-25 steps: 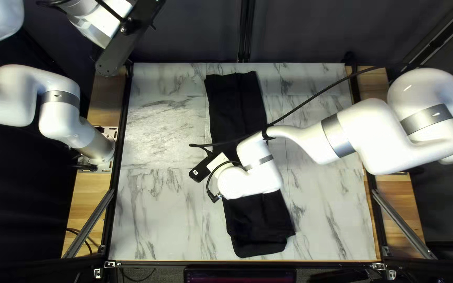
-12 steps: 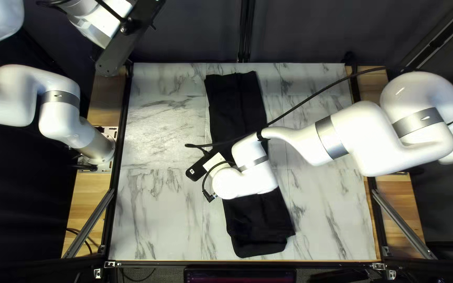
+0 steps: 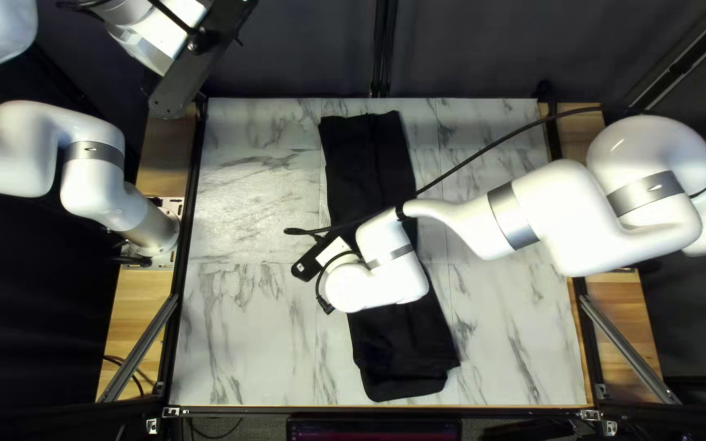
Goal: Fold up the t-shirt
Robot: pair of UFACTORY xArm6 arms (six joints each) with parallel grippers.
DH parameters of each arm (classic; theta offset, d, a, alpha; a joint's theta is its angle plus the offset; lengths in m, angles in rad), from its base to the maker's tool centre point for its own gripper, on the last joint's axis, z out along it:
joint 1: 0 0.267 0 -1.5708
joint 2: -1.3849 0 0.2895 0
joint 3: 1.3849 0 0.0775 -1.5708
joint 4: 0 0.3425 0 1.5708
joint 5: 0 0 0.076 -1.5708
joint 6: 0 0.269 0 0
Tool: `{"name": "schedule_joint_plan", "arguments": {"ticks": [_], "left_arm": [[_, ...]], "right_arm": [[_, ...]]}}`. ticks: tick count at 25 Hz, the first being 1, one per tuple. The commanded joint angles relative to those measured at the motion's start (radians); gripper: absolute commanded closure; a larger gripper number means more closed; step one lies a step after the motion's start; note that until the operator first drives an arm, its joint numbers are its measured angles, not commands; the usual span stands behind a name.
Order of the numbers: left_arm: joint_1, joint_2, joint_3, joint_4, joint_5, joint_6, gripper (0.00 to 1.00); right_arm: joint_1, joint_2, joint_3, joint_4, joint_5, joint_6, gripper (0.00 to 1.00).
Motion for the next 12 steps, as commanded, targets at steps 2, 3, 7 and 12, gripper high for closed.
{"name": "schedule_joint_plan", "arguments": {"ticks": [2, 3, 7, 12], "left_arm": [[0.0, 0.0, 0.0, 0.0, 0.0, 0.0, 0.0], [0.0, 0.0, 0.0, 0.0, 0.0, 0.0, 0.0], [0.0, 0.0, 0.0, 0.0, 0.0, 0.0, 0.0], [0.0, 0.0, 0.0, 0.0, 0.0, 0.0, 0.0]], "right_arm": [[0.007, -0.025, 0.007, 0.0, 0.031, 0.014, 0.0], [0.008, -0.023, 0.0, 0.0, 0.038, 0.015, 0.0], [0.016, 0.008, -0.059, -0.005, 0.065, 0.016, 0.0], [0.014, 0.066, -0.127, -0.011, 0.064, -0.005, 0.0]]}}
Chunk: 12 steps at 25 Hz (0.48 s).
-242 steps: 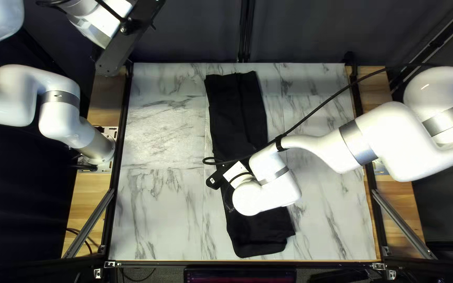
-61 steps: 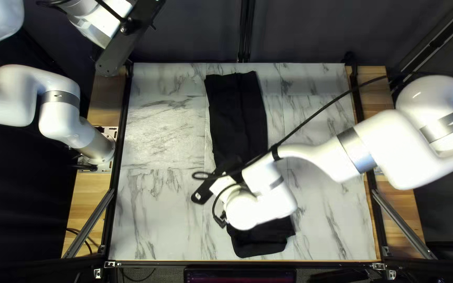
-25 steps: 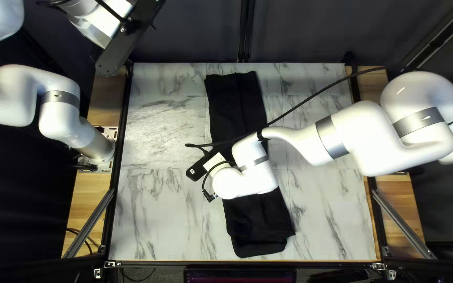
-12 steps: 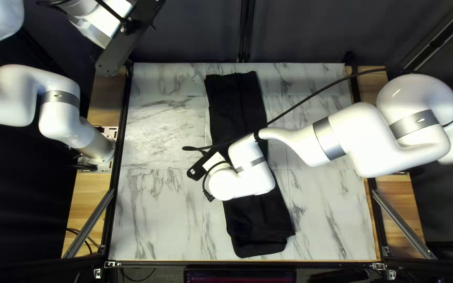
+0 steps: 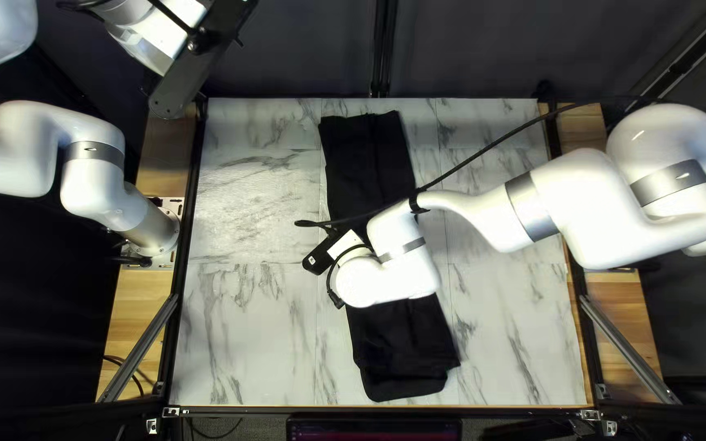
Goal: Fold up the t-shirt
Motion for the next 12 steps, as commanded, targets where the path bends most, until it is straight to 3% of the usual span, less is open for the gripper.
{"name": "schedule_joint_plan", "arguments": {"ticks": [1, 12], "left_arm": [[0.0, 0.0, 0.0, 0.0, 0.0, 0.0, 0.0], [0.0, 0.0, 0.0, 0.0, 0.0, 0.0, 0.0]], "right_arm": [[-0.003, 0.038, -0.035, -0.005, -0.01, -0.017, 0.0], [-0.011, 0.058, -0.029, -0.004, -0.062, -0.052, 0.0]]}}
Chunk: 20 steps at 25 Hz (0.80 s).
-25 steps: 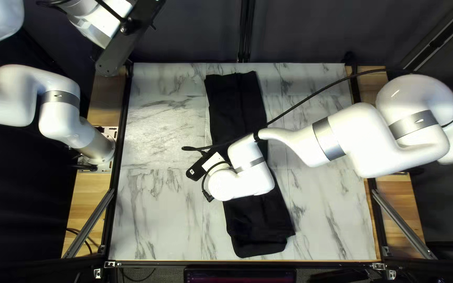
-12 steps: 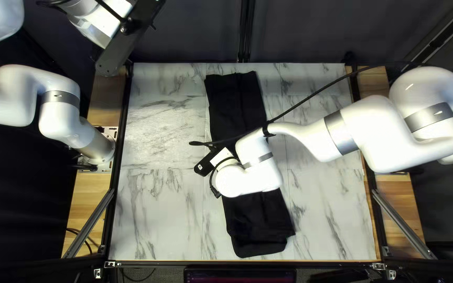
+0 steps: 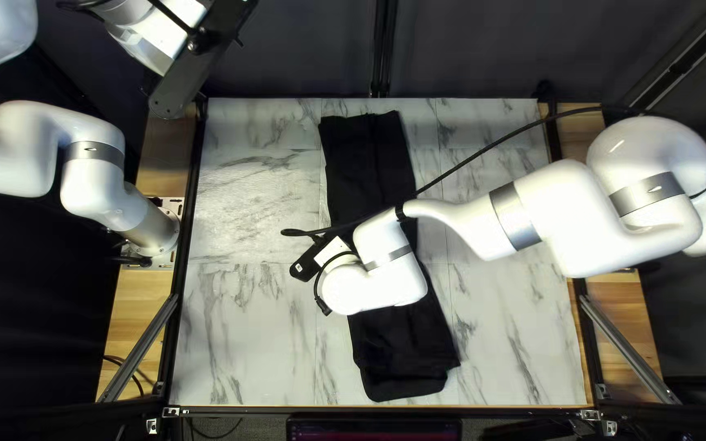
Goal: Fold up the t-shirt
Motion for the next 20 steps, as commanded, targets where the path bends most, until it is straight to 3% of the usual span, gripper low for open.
{"name": "schedule_joint_plan", "arguments": {"ticks": [1, 7, 14, 17, 20], "left_arm": [[0.0, 0.0, 0.0, 0.0, 0.0, 0.0, 0.0], [0.0, 0.0, 0.0, 0.0, 0.0, 0.0, 0.0], [0.0, 0.0, 0.0, 0.0, 0.0, 0.0, 0.0], [0.0, 0.0, 0.0, 0.0, 0.0, 0.0, 0.0], [0.0, 0.0, 0.0, 0.0, 0.0, 0.0, 0.0]], "right_arm": [[-0.002, 0.005, -0.001, 0.003, -0.009, -0.011, 0.0], [-0.012, -0.022, 0.039, 0.006, -0.018, -0.023, 0.0], [-0.035, -0.082, 0.144, 0.007, -0.062, -0.033, 0.0], [-0.031, -0.144, 0.193, 0.001, -0.064, -0.024, 0.0], [-0.036, -0.289, 0.312, -0.02, -0.09, -0.042, 0.0]]}}
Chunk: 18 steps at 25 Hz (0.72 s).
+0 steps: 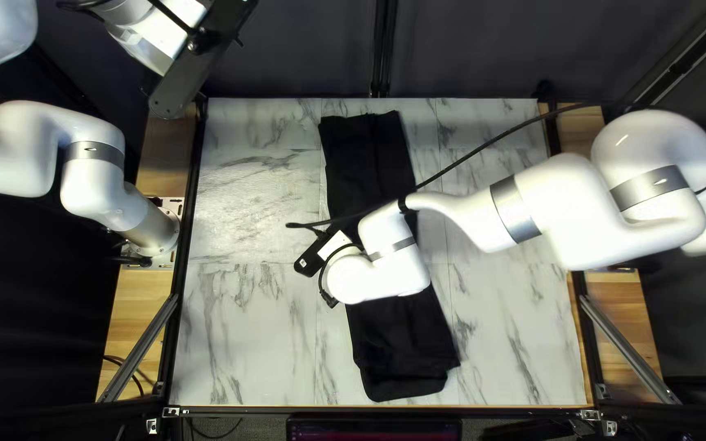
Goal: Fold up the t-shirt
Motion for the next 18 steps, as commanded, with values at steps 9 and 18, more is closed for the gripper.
{"name": "schedule_joint_plan", "arguments": {"ticks": [9, 18], "left_arm": [[0.0, 0.0, 0.0, 0.0, 0.0, 0.0, 0.0], [0.0, 0.0, 0.0, 0.0, 0.0, 0.0, 0.0]], "right_arm": [[-0.164, -0.512, 0.482, -0.023, -0.205, -0.33, 0.0], [-0.28, -0.604, 0.555, -0.028, -0.291, -0.569, 0.0]]}}
